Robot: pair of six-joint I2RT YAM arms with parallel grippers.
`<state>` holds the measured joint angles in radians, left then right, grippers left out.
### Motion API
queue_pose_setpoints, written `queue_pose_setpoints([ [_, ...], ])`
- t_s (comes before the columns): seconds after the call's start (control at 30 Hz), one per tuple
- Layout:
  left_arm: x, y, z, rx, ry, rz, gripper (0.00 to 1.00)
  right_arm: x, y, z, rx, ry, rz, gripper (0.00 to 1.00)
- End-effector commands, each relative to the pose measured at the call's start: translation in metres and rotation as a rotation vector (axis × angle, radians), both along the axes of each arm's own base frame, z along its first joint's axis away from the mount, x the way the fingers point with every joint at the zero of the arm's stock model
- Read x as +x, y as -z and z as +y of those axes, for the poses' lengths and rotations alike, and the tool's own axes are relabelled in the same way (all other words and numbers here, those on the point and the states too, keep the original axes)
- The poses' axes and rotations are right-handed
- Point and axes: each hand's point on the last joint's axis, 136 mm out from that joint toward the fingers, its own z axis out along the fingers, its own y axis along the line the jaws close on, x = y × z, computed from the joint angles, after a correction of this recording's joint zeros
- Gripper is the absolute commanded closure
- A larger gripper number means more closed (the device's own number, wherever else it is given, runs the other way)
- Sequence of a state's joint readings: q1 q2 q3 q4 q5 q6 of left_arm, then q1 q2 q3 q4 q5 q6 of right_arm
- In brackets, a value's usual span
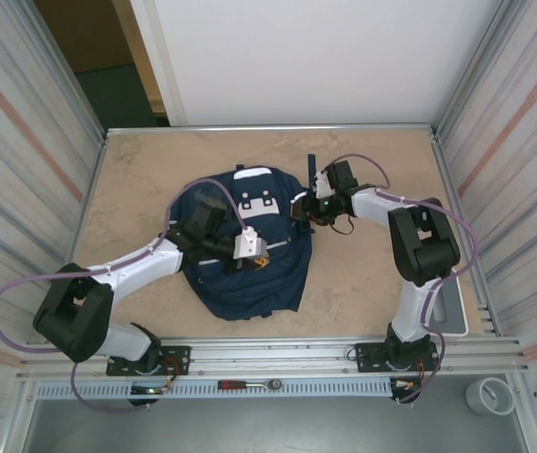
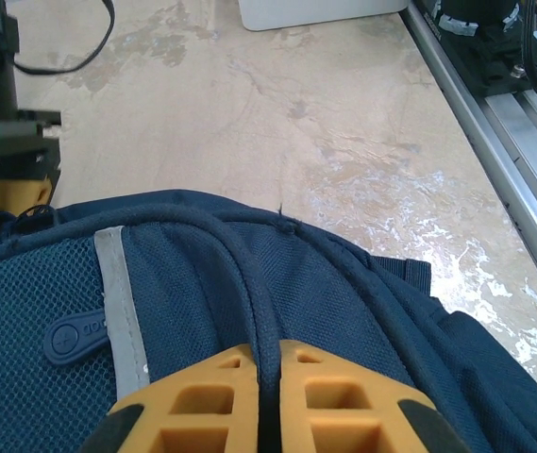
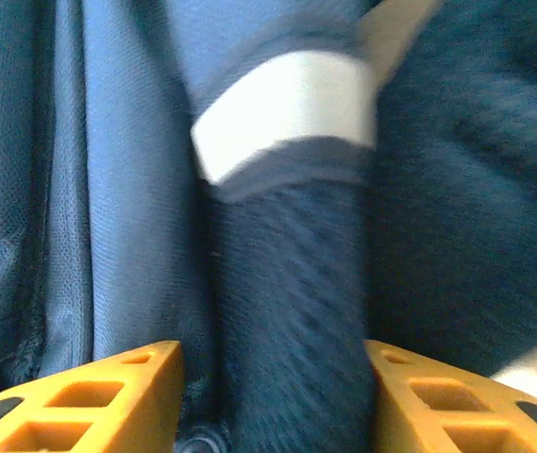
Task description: Pack the student bag
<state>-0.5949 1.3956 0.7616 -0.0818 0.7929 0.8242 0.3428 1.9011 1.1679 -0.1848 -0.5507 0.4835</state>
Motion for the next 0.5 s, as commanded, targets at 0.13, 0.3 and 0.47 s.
queue_pose_setpoints([
  [0.13,0.028,-0.011,0.017,-0.083,-0.179,0.004,0.88,-0.004,-0.014,-0.02,-0.014,0.088,-0.08,0.93],
  [0.3,0.043,-0.024,0.035,-0.171,-0.264,0.002,0.88,-0.025,-0.035,-0.025,-0.006,0.131,-0.164,0.98],
  [0.47,0.038,-0.03,0.034,-0.211,-0.226,0.019,0.88,-0.038,-0.05,-0.026,-0.012,0.14,-0.221,1.0],
])
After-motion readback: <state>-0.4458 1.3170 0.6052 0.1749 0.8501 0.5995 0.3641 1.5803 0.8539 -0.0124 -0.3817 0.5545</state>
